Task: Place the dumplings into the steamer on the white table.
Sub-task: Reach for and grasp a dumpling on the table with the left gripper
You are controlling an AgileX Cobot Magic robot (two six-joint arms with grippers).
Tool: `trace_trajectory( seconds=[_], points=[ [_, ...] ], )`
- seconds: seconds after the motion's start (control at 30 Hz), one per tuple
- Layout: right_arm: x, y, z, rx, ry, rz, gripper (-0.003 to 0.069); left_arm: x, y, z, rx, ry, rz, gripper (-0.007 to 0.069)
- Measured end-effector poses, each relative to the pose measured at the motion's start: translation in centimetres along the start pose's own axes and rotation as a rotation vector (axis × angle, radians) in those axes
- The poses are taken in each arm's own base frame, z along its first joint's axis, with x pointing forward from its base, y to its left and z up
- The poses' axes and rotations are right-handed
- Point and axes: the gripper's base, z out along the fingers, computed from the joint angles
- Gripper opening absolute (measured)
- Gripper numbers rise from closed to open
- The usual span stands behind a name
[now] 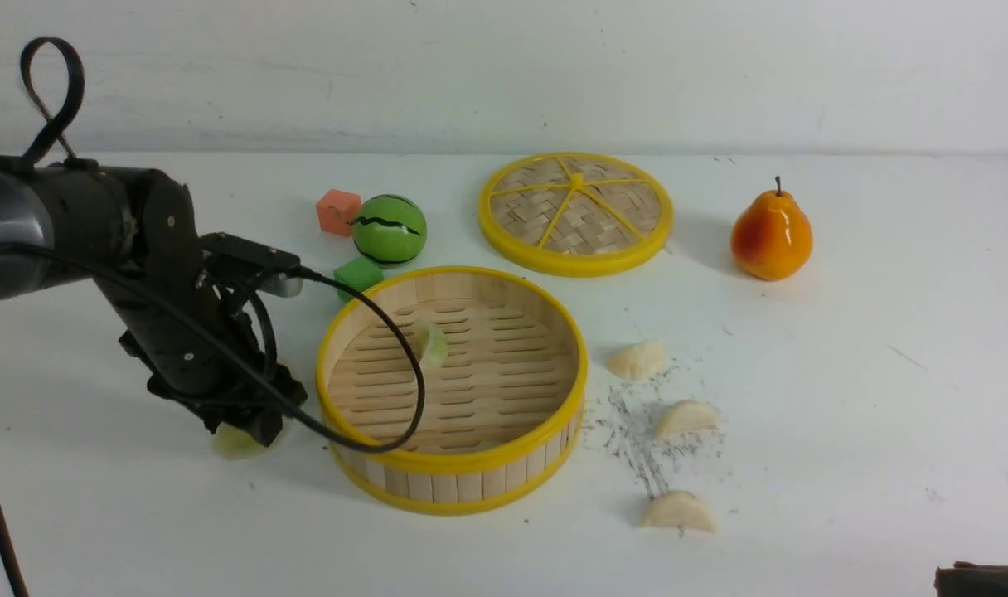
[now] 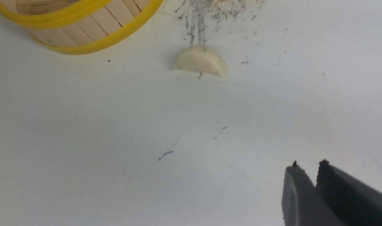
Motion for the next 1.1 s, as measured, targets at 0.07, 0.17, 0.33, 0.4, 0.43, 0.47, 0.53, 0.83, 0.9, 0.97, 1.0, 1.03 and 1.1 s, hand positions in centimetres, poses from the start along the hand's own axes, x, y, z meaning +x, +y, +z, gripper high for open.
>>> trace_trajectory(
  seconds=[0.07, 0.17, 0.33, 0.4, 0.43, 0.47, 0.53, 0.83, 0.9, 0.97, 1.0, 1.03, 1.1],
  points=[
    [0.0, 0.0, 0.0, 0.0, 0.0, 0.0, 0.0094, 0.0, 0.1, 0.6, -0.011, 0.009, 0.006, 0.04],
    [0.0, 0.0, 0.0, 0.0, 0.0, 0.0, 0.0094, 0.0, 0.2, 1.0, -0.016, 0.014, -0.025, 0.035],
    [0.0, 0.0, 0.0, -0.001, 0.0, 0.001, 0.0095, 0.0, 0.3, 0.9, -0.024, 0.011, -0.173, 0.0304],
    [0.0, 0.0, 0.0, -0.001, 0.0, 0.002, 0.0096, 0.0, 0.3, 0.9, -0.024, 0.014, -0.239, 0.0304],
    [0.0, 0.0, 0.0, -0.001, 0.0, 0.002, 0.0097, 0.0, 0.3, 0.8, -0.024, 0.016, -0.264, 0.0304],
    [0.0, 0.0, 0.0, -0.001, 0.0, 0.002, 0.0096, 0.0, 0.3, 0.8, -0.024, 0.02, -0.279, 0.0304],
    [0.0, 0.0, 0.0, -0.001, 0.0, 0.002, 0.0099, 0.0, 0.3, 0.8, -0.024, 0.027, -0.302, 0.0304],
    [0.0, 0.0, 0.0, -0.001, 0.0, 0.002, 0.0105, 0.1, 0.2, 0.7, -0.023, 0.038, -0.34, 0.0304],
    [0.0, 0.0, 0.0, -0.001, 0.0, 0.001, 0.0105, 0.4, 0.1, 0.1, -0.014, 0.061, -0.352, 0.0295],
    [0.0, 0.0, 0.0, -0.001, 0.0, 0.001, 0.0107, 0.5, 0.0, -0.6, -0.015, 0.058, -0.352, 0.0247],
    [0.0, 0.0, 0.0, -0.002, 0.0, 0.002, 0.0108, 0.5, 0.0, -1.2, -0.015, 0.049, -0.353, 0.0206],
    [0.0, 0.0, 0.0, -0.002, 0.0, 0.002, 0.011, 0.5, 0.0, -2.0, -0.017, 0.035, -0.354, 0.0124],
    [0.0, 0.0, 0.0, -0.001, -0.004, 0.002, 0.0113, 0.5, 0.0, -3.0, -0.018, 0.013, -0.355, 0.0019]
  ],
)
